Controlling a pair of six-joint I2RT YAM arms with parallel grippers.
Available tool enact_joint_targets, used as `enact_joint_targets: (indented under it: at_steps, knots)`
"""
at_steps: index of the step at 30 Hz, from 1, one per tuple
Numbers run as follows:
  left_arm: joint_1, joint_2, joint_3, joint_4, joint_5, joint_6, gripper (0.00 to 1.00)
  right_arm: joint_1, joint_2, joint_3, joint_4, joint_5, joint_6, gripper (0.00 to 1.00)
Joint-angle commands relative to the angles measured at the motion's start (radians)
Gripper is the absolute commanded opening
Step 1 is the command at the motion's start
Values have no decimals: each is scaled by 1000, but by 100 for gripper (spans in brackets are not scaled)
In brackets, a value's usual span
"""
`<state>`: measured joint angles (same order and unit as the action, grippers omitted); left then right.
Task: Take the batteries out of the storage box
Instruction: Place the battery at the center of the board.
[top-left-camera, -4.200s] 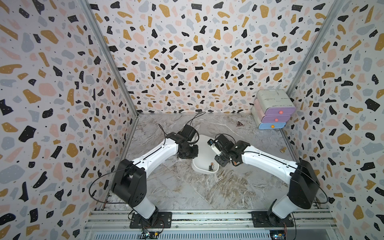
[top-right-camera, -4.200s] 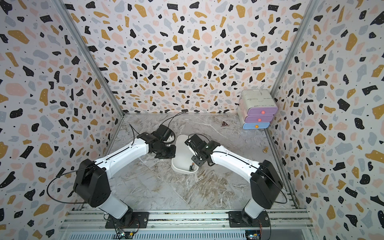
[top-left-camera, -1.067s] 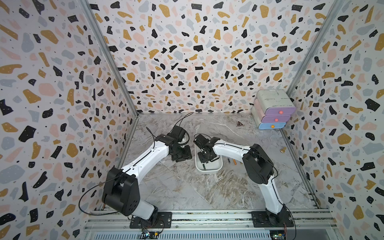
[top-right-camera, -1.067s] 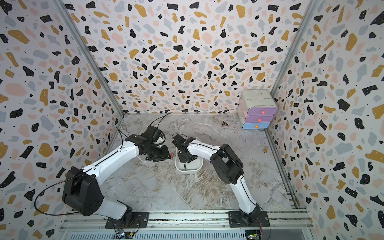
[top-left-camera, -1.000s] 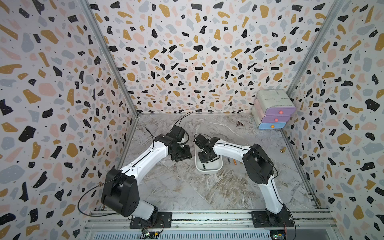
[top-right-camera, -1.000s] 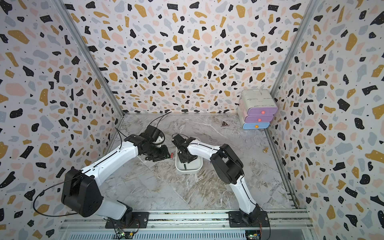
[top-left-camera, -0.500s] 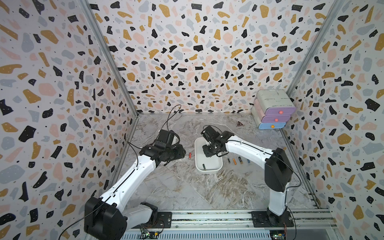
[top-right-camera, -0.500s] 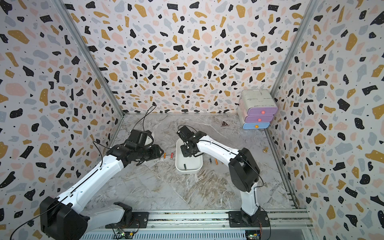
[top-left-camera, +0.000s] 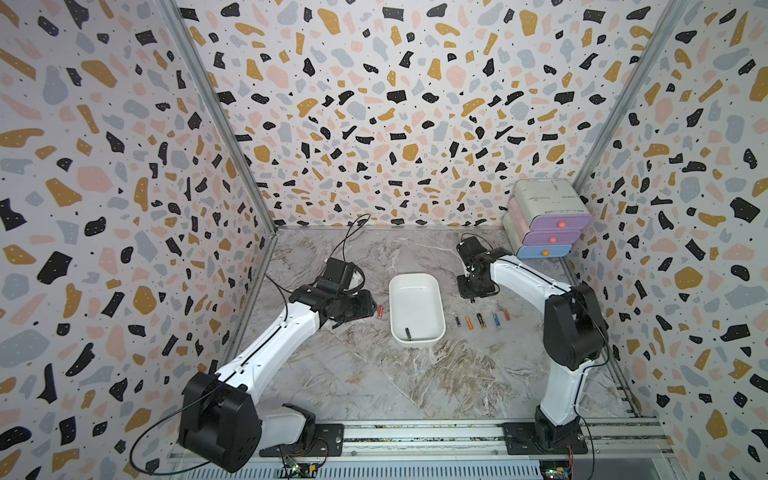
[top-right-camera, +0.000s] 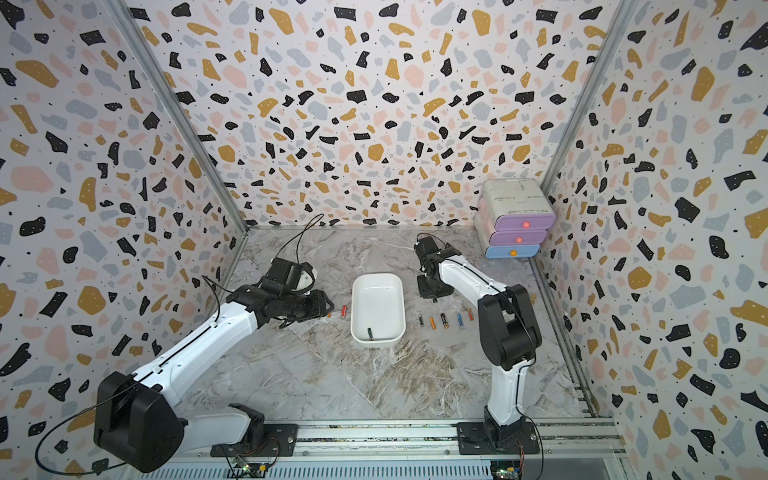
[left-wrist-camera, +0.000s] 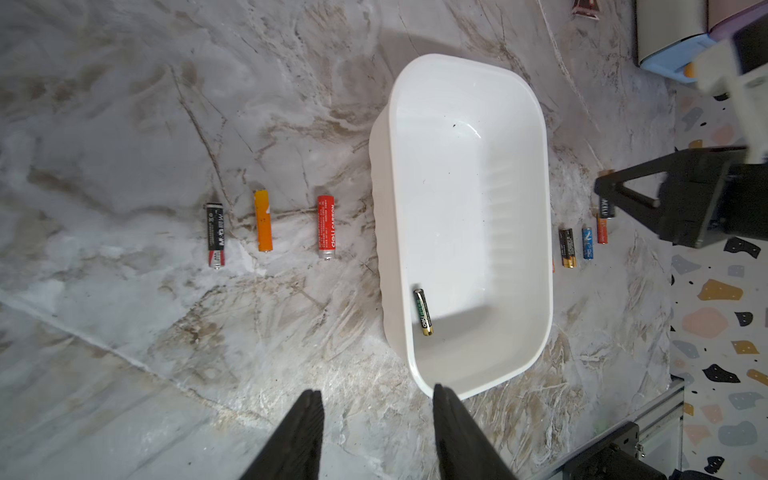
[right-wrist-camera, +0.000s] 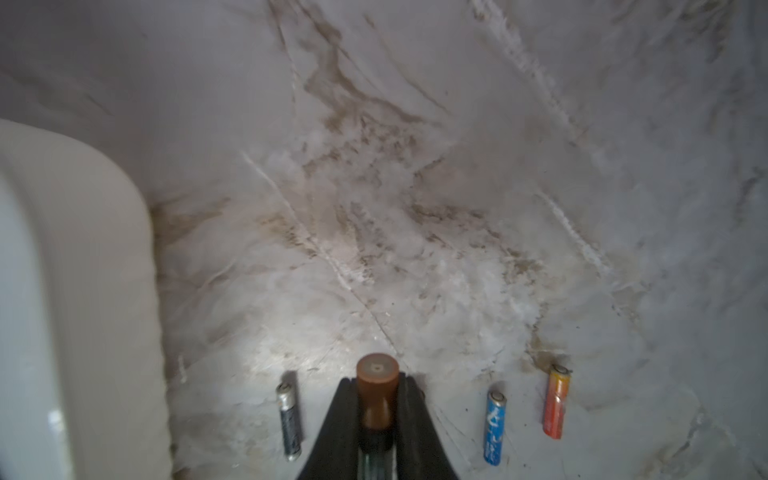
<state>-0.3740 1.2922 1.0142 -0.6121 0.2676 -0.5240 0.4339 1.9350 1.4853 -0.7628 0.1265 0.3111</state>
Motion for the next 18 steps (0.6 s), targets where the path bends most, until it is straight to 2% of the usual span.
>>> enact_joint_targets:
  at_steps: [1, 5, 6, 7, 8, 12, 14, 16, 18]
  knots:
    - [3, -3, 1, 10, 37, 28, 47, 6, 34, 42, -14, -12, -25, 0]
    - [3, 6, -1, -1, 42, 28, 47, 5, 96, 39, 28, -13, -7, 0]
    - [3, 10, -2, -8, 42, 25, 50, 3, 112, 39, 33, -15, -4, 0]
    - [3, 19, 1, -19, 41, 27, 60, 3, 121, 41, 34, -13, -3, 0]
    - [2, 30, 8, -35, 41, 30, 65, 3, 131, 38, 35, -12, -2, 0]
    - [-20, 70, 33, -59, 59, 53, 74, 2, 125, 22, 45, -8, 9, 0]
    - [-46, 108, 63, -87, 45, 74, 74, 1, 112, 16, 44, -1, 11, 8]
    - [-60, 143, 82, -104, 40, 75, 72, 2, 93, 14, 43, 4, 9, 22]
    - [-67, 147, 81, -72, 74, 75, 64, 2, 67, 21, 30, 6, -1, 32]
